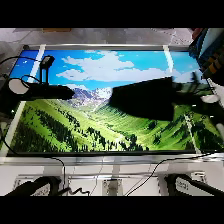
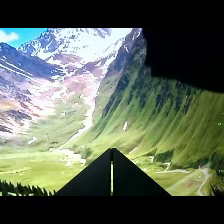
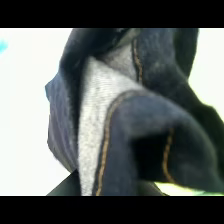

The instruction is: Fold the clothes and pants, and hang the long-sleeved shirts on hangers.

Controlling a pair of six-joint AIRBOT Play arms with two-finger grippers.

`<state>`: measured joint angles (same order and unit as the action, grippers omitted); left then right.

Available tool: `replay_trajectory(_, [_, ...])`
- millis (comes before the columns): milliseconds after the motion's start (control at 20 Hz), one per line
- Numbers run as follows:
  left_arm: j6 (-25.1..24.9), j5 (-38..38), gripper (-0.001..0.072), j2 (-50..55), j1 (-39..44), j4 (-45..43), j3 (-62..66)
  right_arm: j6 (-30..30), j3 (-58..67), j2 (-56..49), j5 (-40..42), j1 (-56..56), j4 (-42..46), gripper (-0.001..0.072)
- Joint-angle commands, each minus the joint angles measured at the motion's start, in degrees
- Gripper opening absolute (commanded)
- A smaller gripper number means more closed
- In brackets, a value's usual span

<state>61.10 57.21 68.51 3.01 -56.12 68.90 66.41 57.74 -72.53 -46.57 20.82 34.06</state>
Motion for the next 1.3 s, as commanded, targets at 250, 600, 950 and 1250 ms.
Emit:
replay_trajectory(250, [-0.02, 0.02, 0.0006, 0.02, 0.0, 0.0, 0.02, 14.82, 4.39, 0.39, -4.17, 36.41, 16.9, 0.0008])
replay_trajectory(600, [0.0, 0.0, 0.0006, 0.02, 0.0, 0.02, 0.02, 26.58, 1.6, 0.33, -16.87, 53.94, 51.32, 0.0008])
replay_trajectory(950, [-0.02, 0.0, 0.0007, 0.02, 0.0, 0.0, 0.02, 27.63, 1.2, 0.37, -20.44, 59.56, 57.79, 0.0112])
replay_trajectory(1250, [-0.02, -0.02, 0.0007, 0.02, 0.0, 0.0, 0.02, 27.45, 1.2, 0.37, -20.39, 59.41, 57.27, 0.0677])
